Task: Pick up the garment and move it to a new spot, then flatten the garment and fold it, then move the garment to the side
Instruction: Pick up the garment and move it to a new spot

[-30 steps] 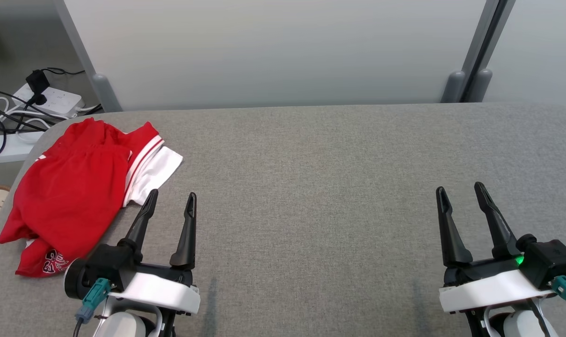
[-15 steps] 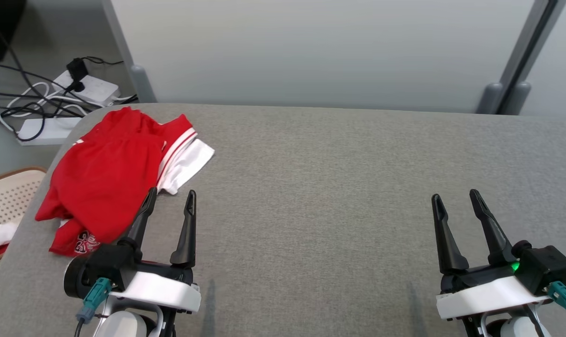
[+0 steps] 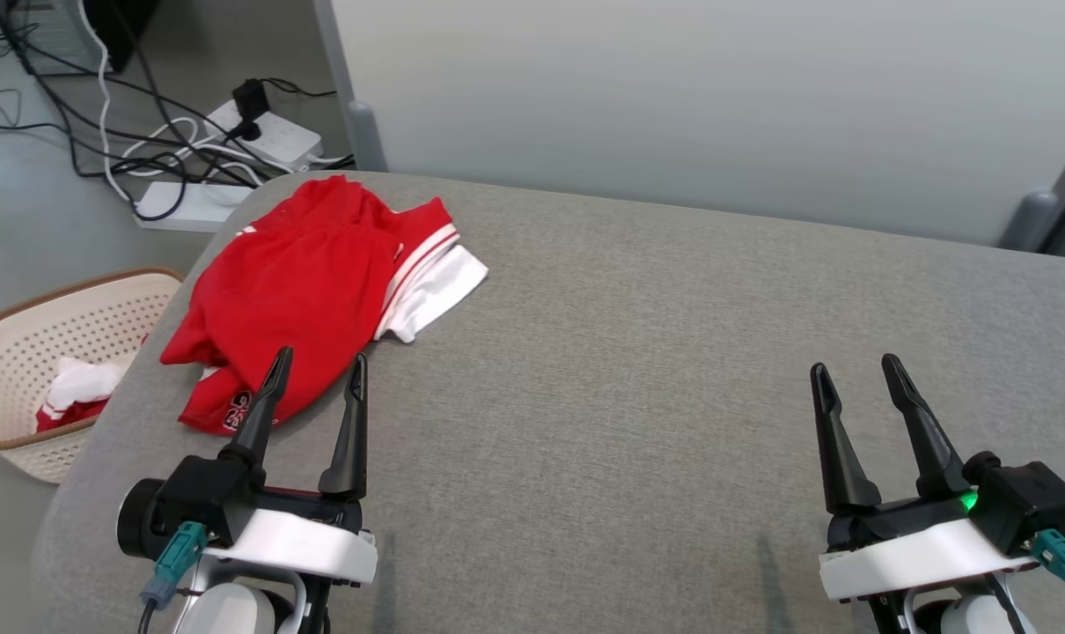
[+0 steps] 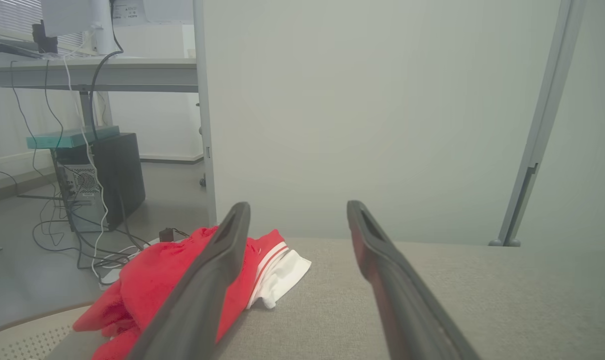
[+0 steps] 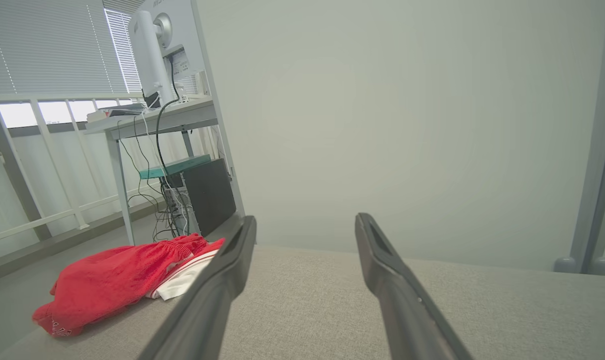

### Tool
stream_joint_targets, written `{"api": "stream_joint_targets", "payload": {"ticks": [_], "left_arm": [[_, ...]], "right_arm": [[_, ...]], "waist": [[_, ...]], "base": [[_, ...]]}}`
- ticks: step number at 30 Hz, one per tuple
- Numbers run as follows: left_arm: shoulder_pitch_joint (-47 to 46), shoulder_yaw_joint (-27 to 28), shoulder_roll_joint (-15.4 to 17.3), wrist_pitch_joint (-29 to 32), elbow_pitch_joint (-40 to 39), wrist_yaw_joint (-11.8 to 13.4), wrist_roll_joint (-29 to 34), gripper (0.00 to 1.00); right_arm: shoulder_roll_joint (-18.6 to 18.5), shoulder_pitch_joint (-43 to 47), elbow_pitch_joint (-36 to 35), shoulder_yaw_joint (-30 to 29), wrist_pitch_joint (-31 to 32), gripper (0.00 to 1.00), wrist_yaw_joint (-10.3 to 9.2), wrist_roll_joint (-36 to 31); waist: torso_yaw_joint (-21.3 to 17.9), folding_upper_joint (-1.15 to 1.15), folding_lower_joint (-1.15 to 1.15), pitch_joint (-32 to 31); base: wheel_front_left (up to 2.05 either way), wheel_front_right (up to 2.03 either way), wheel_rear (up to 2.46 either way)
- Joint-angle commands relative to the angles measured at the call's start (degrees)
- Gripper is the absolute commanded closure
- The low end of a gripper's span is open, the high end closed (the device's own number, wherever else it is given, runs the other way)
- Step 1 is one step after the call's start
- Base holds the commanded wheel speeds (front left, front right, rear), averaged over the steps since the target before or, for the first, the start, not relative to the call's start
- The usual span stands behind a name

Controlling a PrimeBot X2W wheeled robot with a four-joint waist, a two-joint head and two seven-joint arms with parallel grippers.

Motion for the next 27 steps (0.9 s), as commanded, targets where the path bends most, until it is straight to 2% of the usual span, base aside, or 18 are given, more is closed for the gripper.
{"api": "stream_joint_targets", "payload": {"ticks": [1, 14, 27], "left_arm": [[-2.78, 1.76, 0.48, -0.57, -1.7, 0.47, 0.62, 0.0], [-2.2, 2.08, 0.48, -0.57, -1.89, 0.79, 0.87, 0.0], [-5.92, 3.17, 0.48, -0.57, 0.45, 1.54, 1.09, 0.0]], "right_arm": [[-0.37, -0.77, -1.94, 1.51, -0.77, 0.0, 0.42, 0.41], [-0.36, -0.44, -1.77, 1.98, -0.77, 0.0, 0.42, 0.7], [-1.36, -1.72, -1.99, 2.35, -0.77, 0.0, 0.42, 1.02]], "waist": [[0.76, 0.0, 0.0, -0.06], [4.31, 0.0, 0.0, -0.24], [3.86, 0.0, 0.0, 2.52]], "base": [[0.0, 0.0, 0.0], [0.0, 0.0, 0.0], [0.0, 0.0, 0.0]]}}
